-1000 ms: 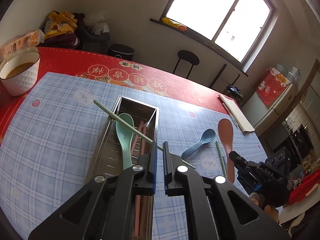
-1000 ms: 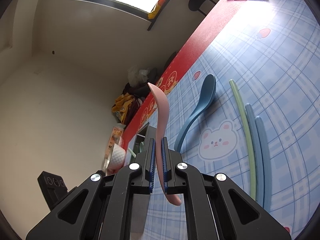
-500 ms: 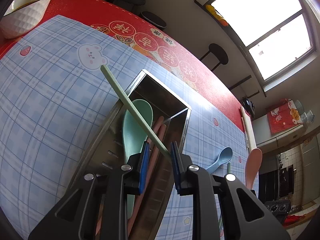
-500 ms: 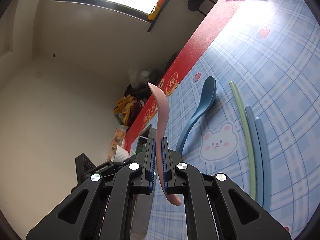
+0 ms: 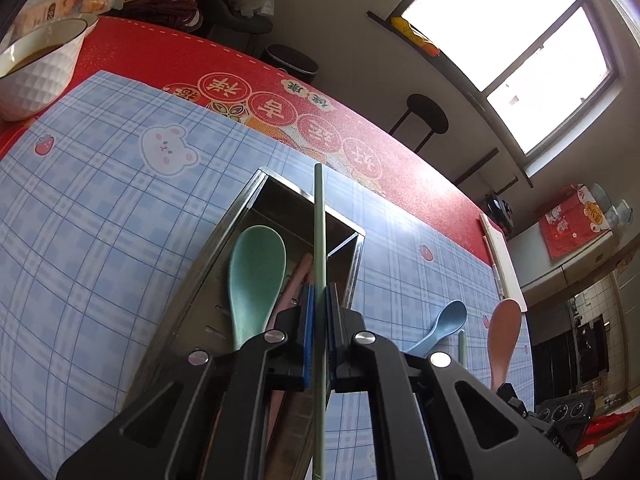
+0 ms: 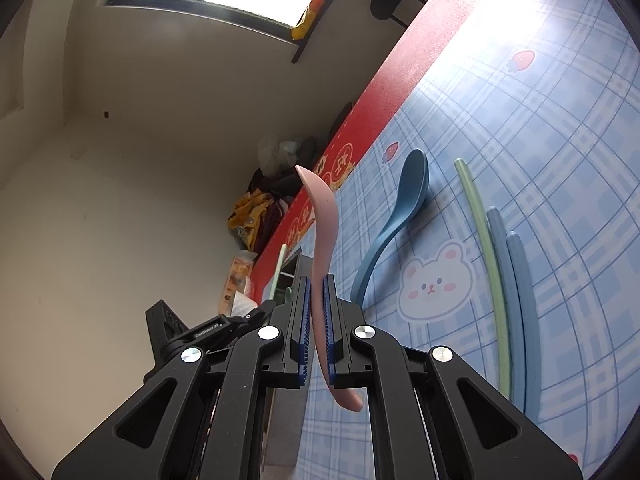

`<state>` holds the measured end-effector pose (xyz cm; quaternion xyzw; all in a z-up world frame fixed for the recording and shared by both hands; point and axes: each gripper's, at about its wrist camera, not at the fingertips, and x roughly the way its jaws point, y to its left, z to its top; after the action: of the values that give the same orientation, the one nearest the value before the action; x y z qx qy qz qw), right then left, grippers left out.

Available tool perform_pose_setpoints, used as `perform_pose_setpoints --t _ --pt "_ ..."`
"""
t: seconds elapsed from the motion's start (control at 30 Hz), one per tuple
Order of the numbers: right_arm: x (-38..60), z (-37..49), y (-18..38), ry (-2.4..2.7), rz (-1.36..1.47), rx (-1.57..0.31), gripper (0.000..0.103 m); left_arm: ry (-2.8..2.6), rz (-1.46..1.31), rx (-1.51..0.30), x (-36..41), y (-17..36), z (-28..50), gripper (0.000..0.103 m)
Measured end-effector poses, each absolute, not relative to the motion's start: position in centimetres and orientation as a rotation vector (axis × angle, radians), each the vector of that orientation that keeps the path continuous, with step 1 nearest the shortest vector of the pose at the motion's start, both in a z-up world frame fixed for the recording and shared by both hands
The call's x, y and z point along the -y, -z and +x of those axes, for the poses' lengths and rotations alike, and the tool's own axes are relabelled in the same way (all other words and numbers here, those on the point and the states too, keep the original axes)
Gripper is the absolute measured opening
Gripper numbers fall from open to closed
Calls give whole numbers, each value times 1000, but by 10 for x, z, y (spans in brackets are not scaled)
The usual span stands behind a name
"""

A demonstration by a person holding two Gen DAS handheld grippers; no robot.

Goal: Organize utensils
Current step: 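Carry the green chopstick into the steel caddy and open the left gripper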

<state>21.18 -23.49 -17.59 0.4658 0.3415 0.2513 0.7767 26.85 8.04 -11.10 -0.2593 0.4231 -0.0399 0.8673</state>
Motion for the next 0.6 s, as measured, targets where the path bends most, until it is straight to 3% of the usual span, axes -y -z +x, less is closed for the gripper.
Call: perform_pose_setpoints --t 0.33,0.6 --pt "236 211 179 -543 1014 -744 6 228 -151 -994 -52 104 223 6" --pt "236 212 180 -533 1014 -751 6 220 -99 -1040 -53 117 214 6"
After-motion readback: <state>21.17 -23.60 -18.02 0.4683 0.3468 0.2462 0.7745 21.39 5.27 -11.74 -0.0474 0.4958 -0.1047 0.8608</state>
